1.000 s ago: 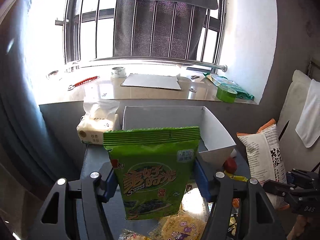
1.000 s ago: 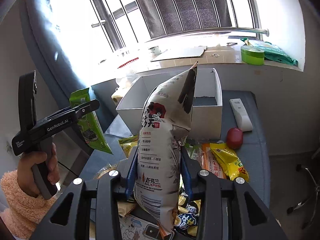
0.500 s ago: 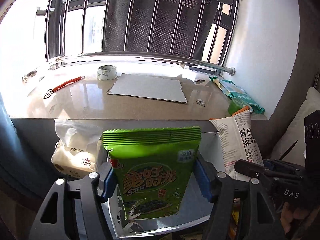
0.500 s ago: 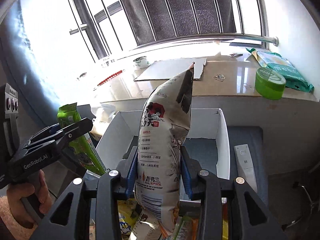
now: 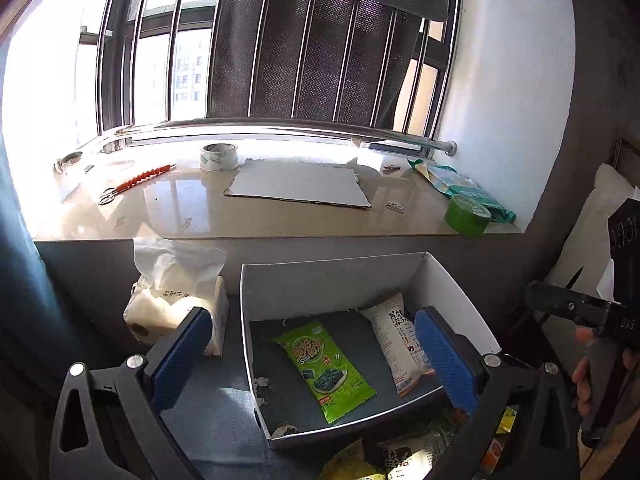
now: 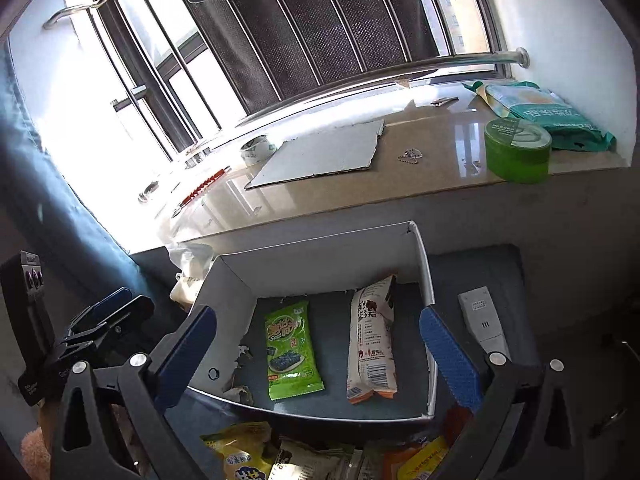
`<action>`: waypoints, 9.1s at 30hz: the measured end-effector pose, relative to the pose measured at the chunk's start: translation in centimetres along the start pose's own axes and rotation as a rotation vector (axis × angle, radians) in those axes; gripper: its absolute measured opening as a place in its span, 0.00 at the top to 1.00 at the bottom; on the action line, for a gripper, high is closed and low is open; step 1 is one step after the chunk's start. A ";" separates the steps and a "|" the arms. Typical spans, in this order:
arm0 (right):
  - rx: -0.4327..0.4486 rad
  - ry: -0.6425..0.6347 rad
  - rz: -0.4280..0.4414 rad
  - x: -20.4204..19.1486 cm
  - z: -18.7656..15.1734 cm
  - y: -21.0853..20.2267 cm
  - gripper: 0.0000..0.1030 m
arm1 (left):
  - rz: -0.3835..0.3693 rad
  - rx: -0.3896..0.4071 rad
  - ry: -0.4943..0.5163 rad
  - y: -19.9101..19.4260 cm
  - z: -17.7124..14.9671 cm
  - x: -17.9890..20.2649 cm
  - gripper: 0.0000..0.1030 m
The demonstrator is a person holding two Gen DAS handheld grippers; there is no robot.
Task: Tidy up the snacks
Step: 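Carry both packs into the white box and open both grippers, then grasp the yellow chip bag with the right gripper while the left grasps the cartoon cracker pack, then drop both packs into the white box and open both grippers, then grasp the yellow potato chip bag with the left gripper while the right grasps the jelly cup, then place the chip bag and jelly cup into the white box, open both grippers, then grasp the round cracker pack with the left gripper while the right grasps the yellow noodle bag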
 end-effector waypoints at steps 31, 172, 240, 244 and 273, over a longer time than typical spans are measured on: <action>-0.223 0.163 -0.048 5.9 -25.4 -14.5 0.00 | -0.113 -0.125 -0.052 -14.9 -18.5 7.1 0.00; -0.245 0.049 -0.275 12.6 -24.5 -10.2 0.55 | 0.011 -0.314 -0.258 -12.9 -24.1 0.5 0.00; -0.061 -0.015 0.001 2.4 -2.0 4.5 0.00 | 0.023 -0.112 -0.225 4.8 -5.0 -3.2 0.00; -0.073 -0.015 -0.004 2.2 -2.8 3.1 0.00 | 0.050 -0.107 -0.228 2.7 -5.2 -4.0 0.00; -0.252 0.159 0.086 1.8 -25.8 -11.5 0.00 | 0.017 -0.411 0.102 -12.2 -27.2 -1.3 0.00</action>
Point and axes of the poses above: each gripper's, at about its wrist camera, not at the fingertips, and y roughly the way its jaws point, x to its right, z to its top, the point moved 8 cm from there along y, roughly the way its jaws point, and after that the axes turned 11 degrees about x, right-handed, at the moved point
